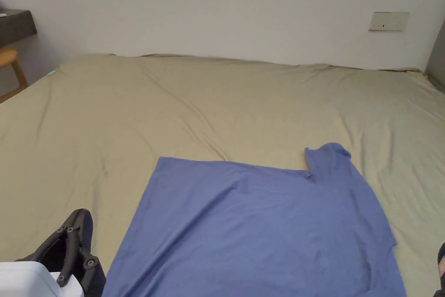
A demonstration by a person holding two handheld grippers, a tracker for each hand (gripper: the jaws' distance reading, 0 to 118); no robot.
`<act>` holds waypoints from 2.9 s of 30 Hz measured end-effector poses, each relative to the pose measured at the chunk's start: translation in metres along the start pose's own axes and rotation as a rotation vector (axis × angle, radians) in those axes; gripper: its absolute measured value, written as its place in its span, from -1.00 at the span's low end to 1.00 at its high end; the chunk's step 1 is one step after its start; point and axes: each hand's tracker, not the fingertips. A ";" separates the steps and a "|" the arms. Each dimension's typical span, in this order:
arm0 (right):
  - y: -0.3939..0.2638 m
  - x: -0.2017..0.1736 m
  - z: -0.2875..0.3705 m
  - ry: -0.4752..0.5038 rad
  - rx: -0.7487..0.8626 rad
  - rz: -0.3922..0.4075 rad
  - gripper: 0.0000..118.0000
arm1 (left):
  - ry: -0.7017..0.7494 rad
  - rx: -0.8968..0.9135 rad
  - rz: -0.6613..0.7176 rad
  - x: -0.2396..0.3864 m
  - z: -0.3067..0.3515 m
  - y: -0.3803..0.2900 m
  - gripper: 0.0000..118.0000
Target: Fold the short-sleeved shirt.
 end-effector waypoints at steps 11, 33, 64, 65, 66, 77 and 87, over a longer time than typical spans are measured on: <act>-0.002 -0.006 -0.009 0.035 -0.065 -0.017 -0.95 | -0.034 -1.099 -0.068 -0.055 -0.161 -0.068 0.83; -0.088 0.053 -0.063 0.074 -0.776 -0.131 0.91 | -0.175 -1.098 0.096 -0.031 -0.132 -0.079 -0.91; -0.090 0.027 -0.292 0.168 -0.821 -0.053 -0.80 | -0.058 -1.177 0.199 -0.004 -0.336 -0.118 -0.91; -0.096 0.025 -0.297 0.168 -0.829 -0.035 -0.81 | -0.054 -1.190 0.205 -0.005 -0.340 -0.123 -0.91; -0.100 0.023 -0.303 0.166 -0.843 -0.012 -0.80 | -0.050 -1.200 0.215 -0.006 -0.343 -0.127 -0.84; -0.025 0.028 -0.213 0.039 -0.440 0.017 1.00 | -0.052 -0.591 0.138 -0.023 -0.226 -0.045 1.00; -0.013 -0.006 -0.097 -0.014 -0.136 0.058 -0.96 | 0.022 -0.224 -0.021 0.031 -0.093 -0.057 -0.98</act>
